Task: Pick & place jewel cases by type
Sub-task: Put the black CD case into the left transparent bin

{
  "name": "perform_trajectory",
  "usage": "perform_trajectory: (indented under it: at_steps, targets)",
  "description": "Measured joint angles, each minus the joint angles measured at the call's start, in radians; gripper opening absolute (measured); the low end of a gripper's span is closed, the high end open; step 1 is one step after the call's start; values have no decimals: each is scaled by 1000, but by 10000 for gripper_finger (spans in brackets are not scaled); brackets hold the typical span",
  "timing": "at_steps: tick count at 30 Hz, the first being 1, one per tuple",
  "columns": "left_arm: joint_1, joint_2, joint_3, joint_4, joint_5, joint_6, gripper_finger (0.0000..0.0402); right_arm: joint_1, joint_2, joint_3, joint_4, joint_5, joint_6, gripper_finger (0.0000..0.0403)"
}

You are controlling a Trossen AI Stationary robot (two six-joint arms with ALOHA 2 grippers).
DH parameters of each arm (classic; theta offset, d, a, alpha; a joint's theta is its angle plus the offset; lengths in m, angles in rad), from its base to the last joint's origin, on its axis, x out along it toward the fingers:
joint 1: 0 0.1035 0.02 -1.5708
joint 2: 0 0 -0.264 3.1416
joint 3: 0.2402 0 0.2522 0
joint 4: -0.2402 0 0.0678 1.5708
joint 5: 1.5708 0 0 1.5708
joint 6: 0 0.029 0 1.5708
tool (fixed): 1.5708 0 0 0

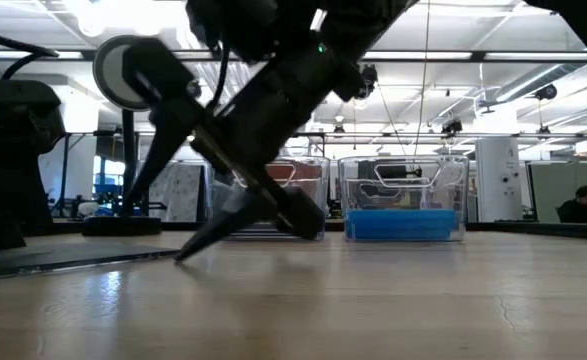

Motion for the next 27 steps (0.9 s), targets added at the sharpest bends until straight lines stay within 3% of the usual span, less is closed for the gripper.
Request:
perform_trajectory:
  at_steps: [11, 27]
  targets:
    - [-2, 20, -2, 155, 67, 46, 213, 2, 36, 2, 42, 2, 103, 235]
    - [-2, 37, -3, 162, 94, 139, 213, 1, -72, -1, 110, -18, -49, 237]
